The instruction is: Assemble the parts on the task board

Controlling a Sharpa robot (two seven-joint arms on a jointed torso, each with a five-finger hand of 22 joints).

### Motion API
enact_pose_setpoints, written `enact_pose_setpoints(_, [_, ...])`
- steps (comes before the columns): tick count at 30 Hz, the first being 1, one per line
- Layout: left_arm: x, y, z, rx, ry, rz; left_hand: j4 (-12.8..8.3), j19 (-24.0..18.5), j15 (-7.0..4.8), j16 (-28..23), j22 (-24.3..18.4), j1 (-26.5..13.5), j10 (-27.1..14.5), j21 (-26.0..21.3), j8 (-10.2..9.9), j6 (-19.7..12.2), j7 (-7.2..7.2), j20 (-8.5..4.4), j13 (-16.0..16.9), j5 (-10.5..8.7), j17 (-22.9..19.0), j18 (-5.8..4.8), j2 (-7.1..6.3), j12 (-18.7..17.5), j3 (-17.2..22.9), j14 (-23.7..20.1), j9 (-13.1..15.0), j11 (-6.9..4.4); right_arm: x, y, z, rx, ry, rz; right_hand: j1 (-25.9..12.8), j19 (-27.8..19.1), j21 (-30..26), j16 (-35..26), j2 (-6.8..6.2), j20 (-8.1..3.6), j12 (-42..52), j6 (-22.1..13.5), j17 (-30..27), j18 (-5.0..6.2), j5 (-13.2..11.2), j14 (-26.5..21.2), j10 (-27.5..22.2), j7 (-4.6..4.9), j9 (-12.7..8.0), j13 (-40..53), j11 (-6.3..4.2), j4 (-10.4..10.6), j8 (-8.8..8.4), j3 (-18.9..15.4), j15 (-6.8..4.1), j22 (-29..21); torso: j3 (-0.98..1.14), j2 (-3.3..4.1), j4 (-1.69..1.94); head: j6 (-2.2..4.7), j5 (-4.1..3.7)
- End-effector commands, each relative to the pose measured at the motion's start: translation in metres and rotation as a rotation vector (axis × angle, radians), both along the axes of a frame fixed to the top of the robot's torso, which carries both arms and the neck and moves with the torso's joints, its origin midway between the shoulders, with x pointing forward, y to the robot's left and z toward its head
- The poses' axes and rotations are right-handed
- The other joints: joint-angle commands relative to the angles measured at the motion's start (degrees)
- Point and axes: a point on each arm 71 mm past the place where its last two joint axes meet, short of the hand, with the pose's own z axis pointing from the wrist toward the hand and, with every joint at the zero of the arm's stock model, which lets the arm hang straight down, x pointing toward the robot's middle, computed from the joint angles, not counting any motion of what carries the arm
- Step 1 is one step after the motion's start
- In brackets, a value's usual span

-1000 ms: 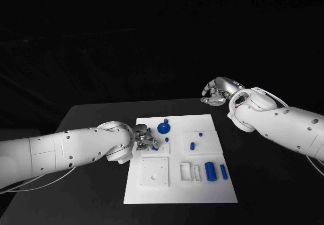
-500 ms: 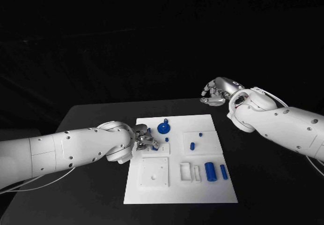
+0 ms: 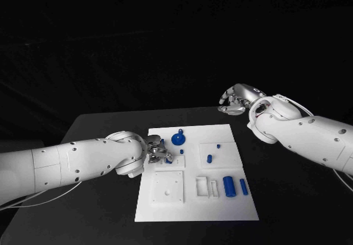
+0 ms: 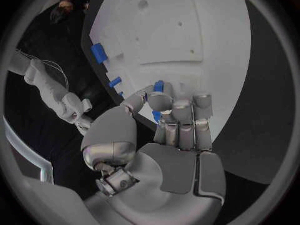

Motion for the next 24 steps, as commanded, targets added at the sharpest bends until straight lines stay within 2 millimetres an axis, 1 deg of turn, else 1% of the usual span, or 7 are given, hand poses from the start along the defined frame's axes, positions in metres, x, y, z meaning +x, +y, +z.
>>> enact_pose_setpoints(1, [-0.003,-0.0044,-0.0025,0.007,0.027,-0.037,0.4,-0.5,-3.51,0.4,0.2,-0.4,-2.4,0.4,-0.2,10.1,-6.69,-7.36,-0.1,-0.23,-0.1,0.68,0.05,0.4,-0.1,1.7,21.7,-2.33,0.0002,0.0015,-0.0001,-0.007,0.008,0.008,-0.3,-0.3,-0.3,-0.4,-0.34,0.0,-0.4,0.2,-0.1,3.93,0.4,-0.5,-0.5,0.52,-0.1,-0.1,-0.06,0.0,-0.34,-0.3,0.05,0.0,-0.01,0.01,0.01,-0.06,-0.02])
enact_pose_setpoints(7, [-0.0032,-0.0049,-0.0027,0.007,0.031,-0.042,0.5,-0.7,-3.44,0.6,0.2,-0.6,-2.5,0.6,-0.3,10.4,-6.7,-7.34,-0.1,0.4,-0.1,0.7,0.39,0.8,-0.1,1.6,21.2,-2.32,0.0004,0.0014,-0.0004,-0.008,0.011,0.008,-0.3,-0.3,-0.4,-0.4,-0.32,0.0,-0.4,0.2,-0.1,3.93,0.6,-0.5,-0.6,0.52,-0.1,-0.1,-0.06,0.0,-0.34,-0.3,0.06,0.0,-0.02,-0.01,-0.01,-0.14,0.02])
enact_pose_setpoints(12, [-0.0033,-0.0051,-0.0027,0.006,0.032,-0.043,0.6,-0.8,-3.37,0.8,0.2,-0.9,-2.5,0.7,-0.4,10.6,-6.71,-7.31,-0.1,0.37,-0.2,0.69,0.49,1.0,-0.2,1.6,21.0,-2.3,0.0005,0.002,-0.0005,-0.008,0.012,0.008,-0.3,-0.3,-0.4,-0.4,-0.33,-0.01,-0.4,0.2,0.0,3.93,1.0,-0.5,-0.6,0.52,-0.1,-0.1,-0.06,0.1,-0.35,-0.3,0.05,0.0,-0.02,0.01,0.01,-0.12,0.01])
enact_pose_setpoints(18, [-0.0032,-0.0053,-0.0028,0.006,0.032,-0.044,1.0,-0.9,-3.27,1.0,0.1,-1.3,-2.6,0.8,-0.5,10.8,-6.72,-7.3,-0.1,-0.11,-0.3,0.7,0.67,1.3,-0.3,1.5,20.7,-2.28,0.0005,0.002,-0.0006,-0.009,0.013,0.008,-0.2,-0.3,-0.5,-0.4,-0.33,-0.01,-0.4,0.2,0.0,3.93,1.5,-0.6,-0.6,0.52,-0.1,-0.2,-0.06,0.1,-0.37,-0.3,0.05,0.0,-0.02,-0.01,-0.01,-0.1,0.03])
enact_pose_setpoints(20, [-0.0032,-0.0053,-0.0027,0.005,0.031,-0.044,1.1,-1.0,-3.22,1.0,0.0,-1.5,-2.6,0.9,-0.5,10.9,-6.72,-7.3,-0.1,-0.52,-0.3,0.72,0.72,1.4,-0.3,1.5,20.5,-2.28,0.0005,0.0021,-0.0006,-0.009,0.013,0.008,-0.2,-0.3,-0.5,-0.4,-0.33,-0.01,-0.4,0.2,0.0,3.93,1.6,-0.6,-0.6,0.52,-0.1,-0.2,-0.06,0.1,-0.38,-0.3,0.05,0.0,-0.01,0.0,0.0,-0.13,0.02])
enact_pose_setpoints(22, [-0.0031,-0.0054,-0.0028,0.006,0.031,-0.044,1.3,-1.0,-3.17,1.2,0.0,-1.6,-2.7,1.0,-0.6,11.0,-6.73,-7.31,-0.2,-1.33,-0.4,0.76,0.7,1.6,-0.4,1.5,20.3,-2.29,0.0006,0.0024,-0.0006,-0.009,0.014,0.009,-0.2,-0.3,-0.5,-0.4,-0.32,-0.01,-0.4,0.2,0.0,3.93,1.7,-0.6,-0.6,0.52,-0.1,-0.2,-0.06,0.1,-0.38,-0.3,0.05,0.0,0.0,0.02,0.0,-0.13,0.02])
enact_pose_setpoints(24, [-0.0031,-0.0054,-0.0028,0.006,0.032,-0.043,1.3,-1.0,-3.16,1.2,-0.1,-1.6,-2.7,1.1,-0.6,11.0,-6.73,-7.32,-0.2,-1.5,-0.4,0.77,0.74,1.6,-0.3,1.5,20.2,-2.29,0.0006,0.0024,-0.0007,-0.009,0.014,0.009,-0.2,-0.3,-0.5,-0.4,-0.32,-0.02,-0.4,0.2,0.0,3.93,1.8,-0.6,-0.6,0.52,-0.1,-0.2,-0.06,0.1,-0.38,-0.3,0.06,0.0,-0.01,0.0,-0.01,-0.12,0.01])
